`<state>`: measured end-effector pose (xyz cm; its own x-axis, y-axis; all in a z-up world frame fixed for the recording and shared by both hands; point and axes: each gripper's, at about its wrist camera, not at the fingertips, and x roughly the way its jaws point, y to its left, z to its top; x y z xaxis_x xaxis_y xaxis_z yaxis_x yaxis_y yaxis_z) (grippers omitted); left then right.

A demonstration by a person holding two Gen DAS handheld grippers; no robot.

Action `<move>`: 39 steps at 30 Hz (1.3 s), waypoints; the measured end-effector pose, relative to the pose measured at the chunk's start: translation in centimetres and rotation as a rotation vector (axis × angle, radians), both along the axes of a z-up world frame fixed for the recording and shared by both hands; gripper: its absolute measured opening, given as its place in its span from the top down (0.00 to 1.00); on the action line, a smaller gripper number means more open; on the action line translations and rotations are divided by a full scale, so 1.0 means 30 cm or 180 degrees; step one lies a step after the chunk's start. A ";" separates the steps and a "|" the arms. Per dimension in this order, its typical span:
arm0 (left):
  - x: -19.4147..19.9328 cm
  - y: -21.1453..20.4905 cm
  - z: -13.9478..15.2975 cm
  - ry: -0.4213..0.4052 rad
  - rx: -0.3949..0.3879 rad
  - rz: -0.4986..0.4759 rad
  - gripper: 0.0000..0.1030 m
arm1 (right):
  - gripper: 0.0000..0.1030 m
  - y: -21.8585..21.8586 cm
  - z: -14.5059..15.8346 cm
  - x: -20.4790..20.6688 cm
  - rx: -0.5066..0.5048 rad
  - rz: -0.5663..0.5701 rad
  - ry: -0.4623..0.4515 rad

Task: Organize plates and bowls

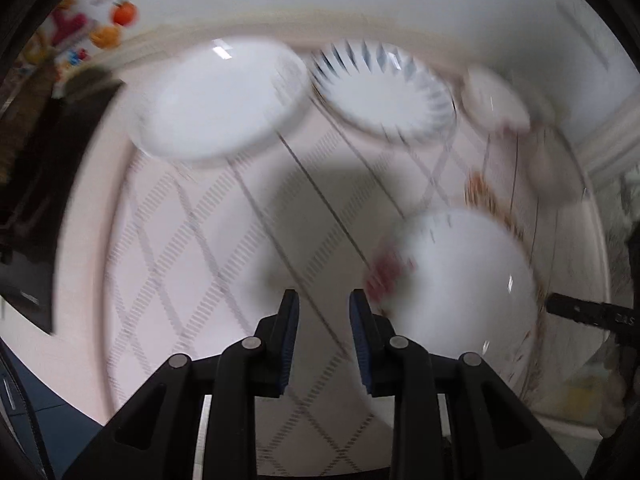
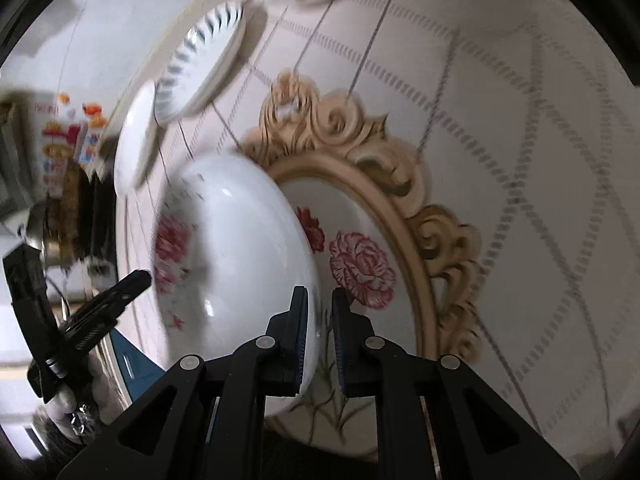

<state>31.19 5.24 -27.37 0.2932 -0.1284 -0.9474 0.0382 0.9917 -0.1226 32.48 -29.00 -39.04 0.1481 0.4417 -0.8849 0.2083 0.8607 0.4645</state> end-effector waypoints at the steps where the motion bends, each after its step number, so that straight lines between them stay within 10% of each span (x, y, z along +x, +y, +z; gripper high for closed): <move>1: 0.016 0.034 0.026 -0.0039 -0.0028 0.0037 0.68 | 0.70 -0.008 0.061 0.001 -0.0007 -0.0085 -0.0085; 4: 0.127 0.188 0.094 -0.0238 -0.0139 0.0180 0.51 | 0.35 0.021 0.184 0.036 0.0004 -0.0246 -0.0281; 9: 0.376 0.398 0.040 -0.0244 -0.0107 0.0314 0.44 | 0.33 0.272 0.239 0.252 0.0435 -0.0192 -0.0421; 17: 0.670 0.566 -0.130 0.0037 0.0001 0.0281 0.44 | 0.34 0.720 0.023 0.661 0.0555 -0.0075 -0.0231; 24: 0.775 0.603 -0.285 0.0404 -0.0035 0.0145 0.46 | 0.65 0.830 -0.073 0.801 0.0459 -0.0318 -0.0275; 28: 0.773 0.611 -0.289 0.0362 -0.0164 0.0128 0.71 | 0.91 0.872 -0.094 0.832 0.0061 -0.0300 -0.0359; 39: 0.737 0.617 -0.278 0.0156 -0.0130 0.0105 0.76 | 0.93 0.884 -0.103 0.828 -0.0070 -0.0213 -0.0488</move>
<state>53.31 23.76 -35.69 0.2512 -0.1584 -0.9549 -0.0016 0.9865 -0.1640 57.32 -2.47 -42.13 0.3104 0.4072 -0.8590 0.1936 0.8576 0.4765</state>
